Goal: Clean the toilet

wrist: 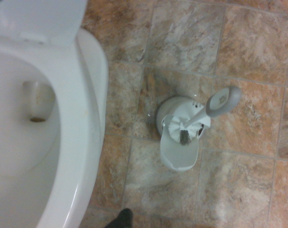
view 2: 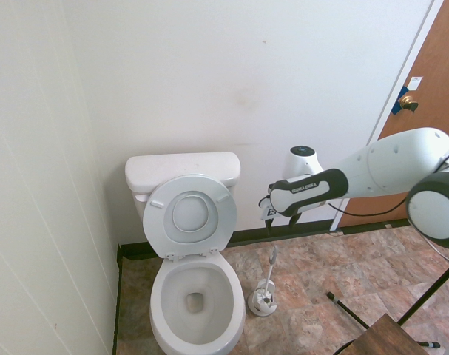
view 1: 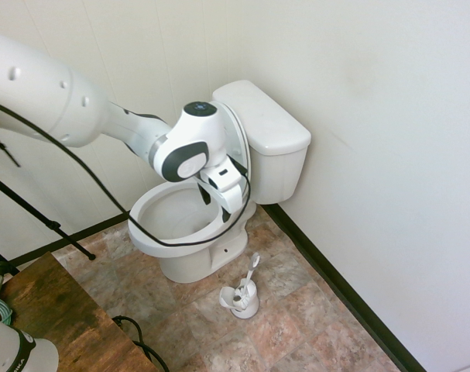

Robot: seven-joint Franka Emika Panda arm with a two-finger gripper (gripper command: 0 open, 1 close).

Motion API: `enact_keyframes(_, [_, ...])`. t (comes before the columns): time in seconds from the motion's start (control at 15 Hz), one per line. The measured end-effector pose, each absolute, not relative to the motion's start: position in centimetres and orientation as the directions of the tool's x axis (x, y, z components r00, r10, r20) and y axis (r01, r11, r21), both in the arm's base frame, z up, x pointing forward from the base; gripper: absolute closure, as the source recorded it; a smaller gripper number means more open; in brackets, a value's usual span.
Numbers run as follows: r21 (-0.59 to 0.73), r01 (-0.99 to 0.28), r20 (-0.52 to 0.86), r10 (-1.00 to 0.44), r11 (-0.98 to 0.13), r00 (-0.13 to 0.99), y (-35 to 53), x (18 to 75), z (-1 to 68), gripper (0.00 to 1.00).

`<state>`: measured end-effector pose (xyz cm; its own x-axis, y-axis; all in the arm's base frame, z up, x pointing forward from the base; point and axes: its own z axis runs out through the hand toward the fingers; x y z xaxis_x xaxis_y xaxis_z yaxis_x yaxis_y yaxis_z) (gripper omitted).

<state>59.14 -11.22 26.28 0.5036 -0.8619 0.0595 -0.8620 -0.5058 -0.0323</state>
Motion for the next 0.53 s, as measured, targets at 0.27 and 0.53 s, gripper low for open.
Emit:
enact_keyframes(0.27, [-0.026,-0.888,0.025,-0.888,-0.460,0.459,-15.1,63.7,20.9,0.00])
enact_keyframes(0.53, [0.012,-0.908,-0.005,-0.908,-0.420,0.420,-19.0,66.3,14.6,0.00])
